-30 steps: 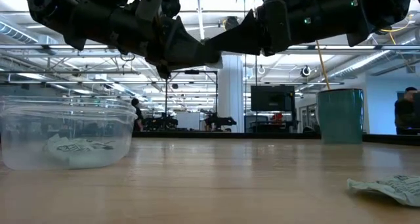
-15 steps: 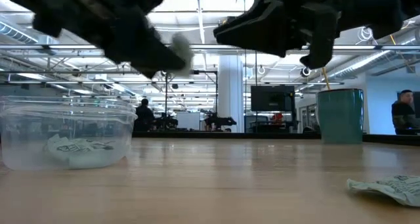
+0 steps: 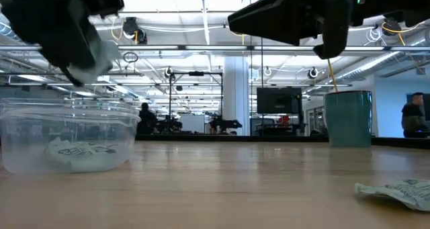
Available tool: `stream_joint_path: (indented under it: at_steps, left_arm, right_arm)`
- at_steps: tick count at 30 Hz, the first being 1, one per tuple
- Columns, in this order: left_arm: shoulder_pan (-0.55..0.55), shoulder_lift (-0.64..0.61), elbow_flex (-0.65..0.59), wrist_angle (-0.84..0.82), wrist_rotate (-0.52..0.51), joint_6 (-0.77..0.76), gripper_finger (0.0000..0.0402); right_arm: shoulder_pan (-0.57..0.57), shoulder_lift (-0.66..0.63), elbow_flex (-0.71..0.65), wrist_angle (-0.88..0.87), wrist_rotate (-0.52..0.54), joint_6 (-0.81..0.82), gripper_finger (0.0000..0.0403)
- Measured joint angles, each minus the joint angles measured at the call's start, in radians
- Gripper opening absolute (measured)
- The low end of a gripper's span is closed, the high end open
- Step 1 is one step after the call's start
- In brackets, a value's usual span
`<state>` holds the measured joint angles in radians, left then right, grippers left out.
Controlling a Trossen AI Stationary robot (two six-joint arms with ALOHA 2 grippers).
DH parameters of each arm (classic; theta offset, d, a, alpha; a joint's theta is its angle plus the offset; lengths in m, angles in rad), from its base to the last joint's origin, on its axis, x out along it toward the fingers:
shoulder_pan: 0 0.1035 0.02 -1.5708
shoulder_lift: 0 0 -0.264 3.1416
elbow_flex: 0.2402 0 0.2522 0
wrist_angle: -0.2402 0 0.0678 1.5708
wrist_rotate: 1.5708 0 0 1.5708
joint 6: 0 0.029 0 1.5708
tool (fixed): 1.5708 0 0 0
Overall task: Pick and place Stevia / Truvia into bins
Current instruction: Put the stevia packet into the transparent container, then put the truvia packet into the transparent container
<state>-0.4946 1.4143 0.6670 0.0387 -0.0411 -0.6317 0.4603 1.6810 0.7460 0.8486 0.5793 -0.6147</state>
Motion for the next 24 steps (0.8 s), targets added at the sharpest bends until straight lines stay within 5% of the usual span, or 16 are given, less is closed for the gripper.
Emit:
stream_joint_path:
  at_steps: [11,18,24]
  left_arm:
    - [0.038,0.053,0.0,0.043,0.019,-0.057,0.0103]
    - [0.077,0.037,0.0,0.345,0.013,0.228,0.0106]
    - [0.125,0.037,0.0,0.442,0.008,0.452,0.0106]
  right_arm:
    - [0.0,0.0,0.0,-0.015,0.0,0.004,0.011]
    - [0.029,-0.032,0.0,-0.071,-0.003,0.053,0.011]
    - [0.126,-0.196,0.008,-0.459,-0.06,0.363,0.011]
